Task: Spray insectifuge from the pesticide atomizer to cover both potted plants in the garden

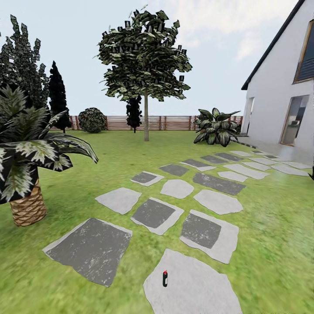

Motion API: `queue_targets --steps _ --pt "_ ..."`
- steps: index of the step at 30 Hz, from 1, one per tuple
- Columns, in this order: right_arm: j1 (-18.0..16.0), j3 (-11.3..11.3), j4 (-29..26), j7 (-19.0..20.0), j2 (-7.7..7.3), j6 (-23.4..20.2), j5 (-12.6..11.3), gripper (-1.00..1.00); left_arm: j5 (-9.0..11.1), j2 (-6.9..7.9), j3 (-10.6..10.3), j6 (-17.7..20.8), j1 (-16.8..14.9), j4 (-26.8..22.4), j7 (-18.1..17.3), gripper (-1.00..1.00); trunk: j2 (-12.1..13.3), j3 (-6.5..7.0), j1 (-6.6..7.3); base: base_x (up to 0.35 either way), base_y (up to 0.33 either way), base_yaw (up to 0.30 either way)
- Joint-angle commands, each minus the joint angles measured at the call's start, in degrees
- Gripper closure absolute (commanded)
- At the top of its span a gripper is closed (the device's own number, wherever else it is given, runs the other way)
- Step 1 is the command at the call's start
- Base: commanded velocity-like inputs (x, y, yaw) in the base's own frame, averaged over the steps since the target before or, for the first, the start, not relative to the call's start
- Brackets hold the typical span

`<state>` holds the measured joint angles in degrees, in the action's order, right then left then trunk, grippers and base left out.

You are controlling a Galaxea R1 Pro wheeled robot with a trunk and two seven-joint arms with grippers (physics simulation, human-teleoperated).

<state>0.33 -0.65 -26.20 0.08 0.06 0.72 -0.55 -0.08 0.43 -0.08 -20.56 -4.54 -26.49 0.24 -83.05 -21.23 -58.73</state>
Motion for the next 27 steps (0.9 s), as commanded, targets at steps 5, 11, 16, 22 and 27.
queue_targets --steps 5,11,16,22,27 --pt "0.0 -0.1 -0.1 0.0 0.03 0.1 -0.1 -1.00 0.0 0.00 0.0 -0.2 0.0 0.0 0.0 -1.00 0.0 -0.06 0.00 0.000 0.000 -0.015" --pt "0.0 -0.1 -0.1 0.0 0.03 0.1 -0.1 -1.00 0.0 0.01 0.0 -0.2 0.0 0.0 0.0 -1.00 0.0 -0.06 0.00 0.000 0.000 -0.001" --pt "0.0 -0.1 -0.1 -0.1 0.03 0.1 -0.1 -1.00 0.0 0.00 0.0 -0.2 0.0 0.0 0.0 -1.00 0.0 -0.06 0.00 0.000 0.000 0.000" --pt "0.0 -0.1 -0.1 0.0 0.01 0.1 -0.1 -1.00 0.0 0.01 0.0 -0.2 0.0 0.0 0.0 -1.00 0.0 -0.18 0.00 0.000 0.000 -0.077" --pt "0.0 -0.1 -0.1 0.0 -0.09 0.1 -0.1 -1.00 0.0 0.01 0.0 -0.2 0.0 0.0 0.0 -1.00 0.0 -0.45 0.00 0.000 0.000 -0.206"
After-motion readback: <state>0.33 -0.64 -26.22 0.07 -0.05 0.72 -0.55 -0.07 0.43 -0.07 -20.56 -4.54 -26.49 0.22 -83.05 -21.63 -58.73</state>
